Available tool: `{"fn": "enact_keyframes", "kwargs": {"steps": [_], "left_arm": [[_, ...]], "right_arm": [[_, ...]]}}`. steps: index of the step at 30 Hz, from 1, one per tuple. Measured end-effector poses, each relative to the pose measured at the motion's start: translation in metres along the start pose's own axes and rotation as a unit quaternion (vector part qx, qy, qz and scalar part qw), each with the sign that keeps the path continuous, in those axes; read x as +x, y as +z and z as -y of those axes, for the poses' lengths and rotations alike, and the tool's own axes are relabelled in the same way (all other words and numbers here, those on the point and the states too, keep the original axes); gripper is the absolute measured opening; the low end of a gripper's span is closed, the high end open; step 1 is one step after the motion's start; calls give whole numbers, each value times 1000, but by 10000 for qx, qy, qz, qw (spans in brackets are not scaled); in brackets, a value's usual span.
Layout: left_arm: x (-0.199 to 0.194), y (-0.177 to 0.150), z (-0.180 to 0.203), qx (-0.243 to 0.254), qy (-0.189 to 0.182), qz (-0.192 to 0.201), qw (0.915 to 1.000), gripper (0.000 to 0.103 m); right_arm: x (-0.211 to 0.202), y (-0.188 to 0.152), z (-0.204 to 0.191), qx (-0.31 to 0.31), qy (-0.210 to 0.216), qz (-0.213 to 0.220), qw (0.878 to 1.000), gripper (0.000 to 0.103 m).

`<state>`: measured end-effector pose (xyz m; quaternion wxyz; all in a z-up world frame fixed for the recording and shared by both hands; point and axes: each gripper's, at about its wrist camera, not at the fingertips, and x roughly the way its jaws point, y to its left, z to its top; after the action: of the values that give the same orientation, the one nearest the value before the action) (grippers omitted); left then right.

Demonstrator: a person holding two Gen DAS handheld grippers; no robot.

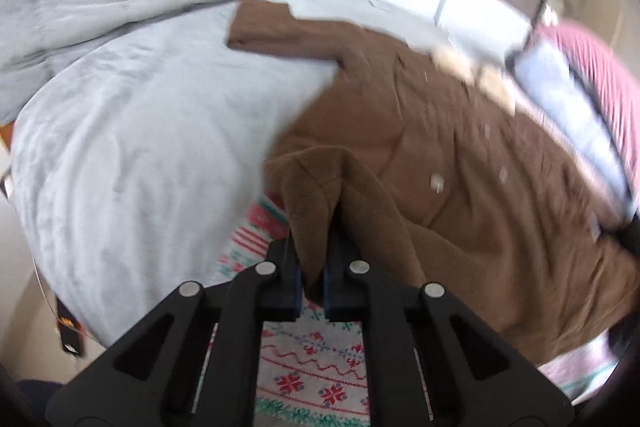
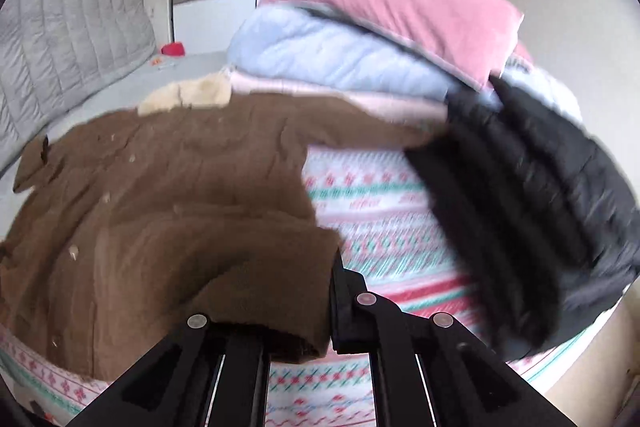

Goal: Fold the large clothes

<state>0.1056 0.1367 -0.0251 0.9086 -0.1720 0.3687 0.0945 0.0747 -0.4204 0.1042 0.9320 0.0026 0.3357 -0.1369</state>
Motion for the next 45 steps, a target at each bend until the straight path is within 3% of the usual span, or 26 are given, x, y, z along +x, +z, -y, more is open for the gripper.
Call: {"fn": "enact_keyframes", "kwargs": {"steps": [3,5,8,10,14,15,17,22,24,26,28,29,30,31,32,33,34,36,38,40,43,45], "left_arm": [[-34,25,-14,-456,-319,67,9984,7],[-62,37,-12,-429,-344,176,9983,7],[-82,30,-4,-167,-167,309,9992,7],[-71,14,-9,-103,-6,211,9997,7],[-7,-24,-26,-92,655,-335,9972,7],[-2,-29,-30,-69,751,-335,9966,7],[-2,-30,-33,-74,739,-262,9969,7],[-25,-21,-22,171,753,116,9969,8],[-7,-26,-16,546,947,-212,9938,12],[10,-32,-18,717,1019,-687,9898,16],[-2,-31,-27,539,788,-649,9933,19],[-16,-26,-32,392,687,-510,9956,29],[-27,-23,-34,279,688,-409,9964,46],[-40,-19,-35,159,737,-274,9968,53],[-55,-17,-35,38,787,-30,9969,62],[-75,-16,-32,-80,795,352,9962,66],[-89,-17,-29,-167,802,600,9948,69],[-111,-20,-14,-234,653,1001,9926,80],[-114,-17,14,86,324,1061,9938,80],[-102,-10,43,433,227,952,9943,80],[-61,-1,96,1011,-2,696,9924,80],[-25,-6,122,1314,19,403,9905,80]], "right_arm": [[-35,23,9,136,232,285,9992,5],[-63,37,12,92,176,526,9984,5],[-71,34,23,300,303,373,9984,5],[-49,13,29,342,127,-11,9993,5],[32,-46,51,575,9,-1377,9888,5],[33,-50,53,636,38,-1451,9874,5],[13,-39,50,556,-2,-1017,9933,5],[-14,-22,41,454,-81,-544,9975,6],[-2,-25,32,97,-207,-718,9972,8],[11,-43,21,-301,-240,-1188,9922,9],[3,-54,26,-244,-247,-1100,9933,10],[-11,-54,31,-142,-168,-851,9961,17],[-24,-52,34,-86,-146,-608,9980,31],[-35,-48,35,-65,-177,-410,9990,41],[-53,-43,37,-58,-235,-56,9997,60],[-68,-39,36,-79,-188,207,9996,72],[-76,-34,33,-109,-79,343,9993,74],[-100,-21,34,-40,604,626,9962,74],[-115,-9,34,166,1100,847,9902,76],[-112,5,17,76,1299,784,9884,77],[-55,21,-38,-411,2034,108,9782,77],[0,18,-66,-452,2280,-649,9704,77]]}}
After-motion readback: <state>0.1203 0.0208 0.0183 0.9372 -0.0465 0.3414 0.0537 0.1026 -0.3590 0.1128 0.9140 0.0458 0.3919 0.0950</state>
